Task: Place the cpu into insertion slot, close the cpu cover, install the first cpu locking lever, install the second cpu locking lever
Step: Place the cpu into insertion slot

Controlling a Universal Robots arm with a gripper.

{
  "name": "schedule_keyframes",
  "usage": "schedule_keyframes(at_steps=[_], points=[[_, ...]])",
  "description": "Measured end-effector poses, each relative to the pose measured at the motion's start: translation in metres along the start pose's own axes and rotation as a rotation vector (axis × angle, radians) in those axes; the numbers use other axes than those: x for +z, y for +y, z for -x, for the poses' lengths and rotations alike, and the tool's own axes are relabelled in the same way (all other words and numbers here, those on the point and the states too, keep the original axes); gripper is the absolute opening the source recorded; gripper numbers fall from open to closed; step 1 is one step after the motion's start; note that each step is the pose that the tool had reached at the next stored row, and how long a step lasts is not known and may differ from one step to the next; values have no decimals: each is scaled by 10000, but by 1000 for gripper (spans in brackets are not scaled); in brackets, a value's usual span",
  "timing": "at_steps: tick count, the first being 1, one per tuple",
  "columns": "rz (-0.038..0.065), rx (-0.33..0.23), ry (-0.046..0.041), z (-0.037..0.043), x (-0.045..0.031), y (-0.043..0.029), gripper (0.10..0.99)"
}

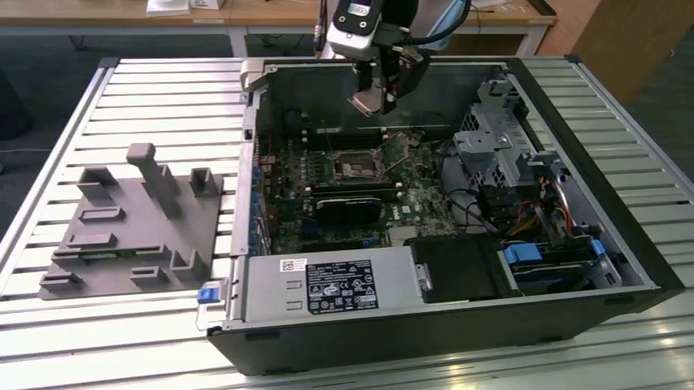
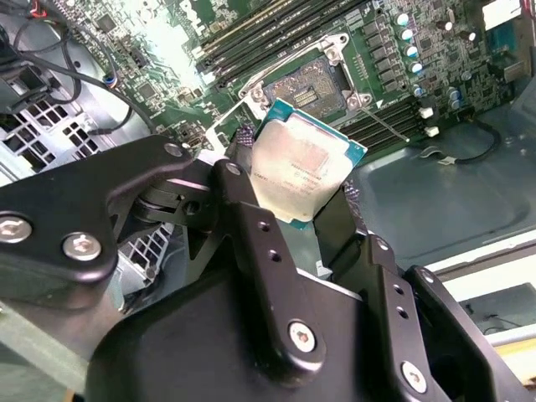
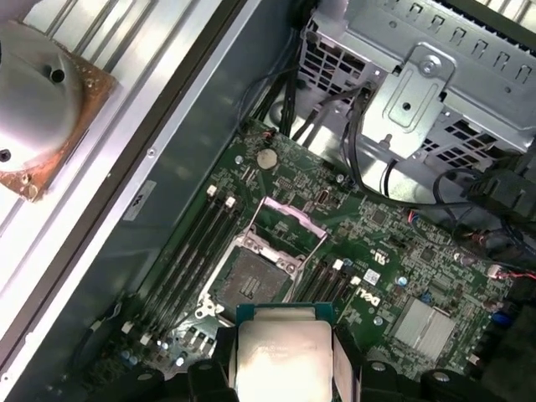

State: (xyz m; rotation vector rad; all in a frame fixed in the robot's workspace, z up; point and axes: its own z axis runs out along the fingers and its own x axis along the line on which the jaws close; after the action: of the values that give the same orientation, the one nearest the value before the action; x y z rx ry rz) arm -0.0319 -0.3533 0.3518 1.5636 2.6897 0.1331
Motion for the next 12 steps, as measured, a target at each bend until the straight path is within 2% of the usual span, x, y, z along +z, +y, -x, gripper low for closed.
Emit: schedule_keyframes(at_steps=[5, 12], points=[[9, 471, -41, -1, 22, -4, 541], [21, 1481, -138, -3, 71, -8, 541]])
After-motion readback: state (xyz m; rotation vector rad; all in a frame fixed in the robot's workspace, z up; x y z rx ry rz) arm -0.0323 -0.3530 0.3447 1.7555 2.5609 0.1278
